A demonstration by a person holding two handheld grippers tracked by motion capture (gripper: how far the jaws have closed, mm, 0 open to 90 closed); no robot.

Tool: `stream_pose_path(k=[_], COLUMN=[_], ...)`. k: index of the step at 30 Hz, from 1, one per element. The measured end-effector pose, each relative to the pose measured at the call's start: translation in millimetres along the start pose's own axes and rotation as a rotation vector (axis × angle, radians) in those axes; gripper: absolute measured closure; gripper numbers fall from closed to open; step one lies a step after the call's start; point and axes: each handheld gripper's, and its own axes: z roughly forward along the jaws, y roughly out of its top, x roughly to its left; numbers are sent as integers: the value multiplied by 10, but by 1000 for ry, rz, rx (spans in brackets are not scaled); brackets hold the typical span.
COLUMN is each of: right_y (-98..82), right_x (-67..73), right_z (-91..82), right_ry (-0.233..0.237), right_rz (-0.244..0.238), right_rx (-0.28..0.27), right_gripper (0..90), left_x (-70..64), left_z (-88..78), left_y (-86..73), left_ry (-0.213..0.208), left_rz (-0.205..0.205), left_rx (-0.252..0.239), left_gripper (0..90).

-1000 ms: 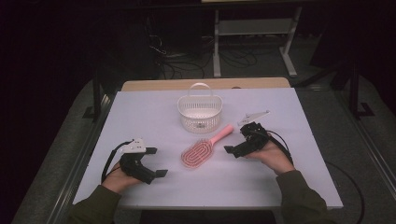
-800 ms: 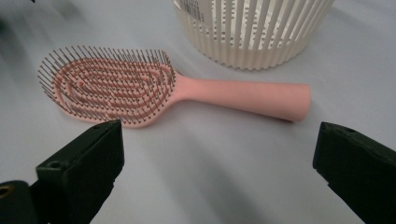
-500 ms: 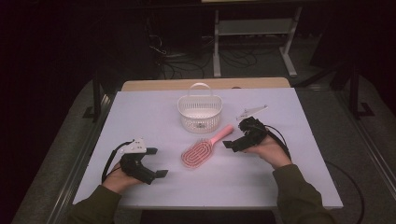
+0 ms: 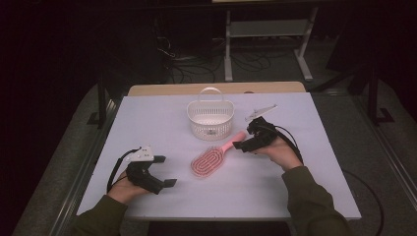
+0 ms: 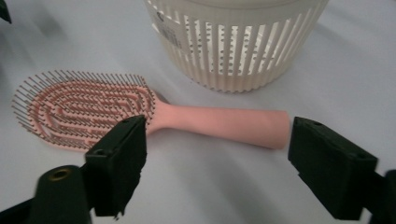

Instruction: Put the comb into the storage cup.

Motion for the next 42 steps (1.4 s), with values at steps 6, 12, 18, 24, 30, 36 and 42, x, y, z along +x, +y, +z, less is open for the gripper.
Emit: stream_pose_path(k=[6,12,18,24,30,36,42], right_y=[55,97,128,154,189,193,198], right_x=[-41,-86,-103,-119,-152,-195,-239], right_z=[21,55,97,149,186,226,296], right_ry=[-23,-37,-39,-43,-51,-53,-50], right_rz=[-2,11,10,9,15,24,23], right_rx=[3,10,22,33,23,29,39], right_gripper=[339,490,596,691,801,888,890], left_x=[-1,-3,-10,-12,-14,-14,-14], left_z=[4,4,10,9,11,14,13], left_y=[-2,-4,-6,-6,-9,-10,-9], left_ry=[0,1,0,0,-2,-1,-1], left_rz=[0,0,2,3,3,3,3], left_rx=[3,2,7,6,6,8,7], left_gripper=[0,0,0,0,0,0,0])
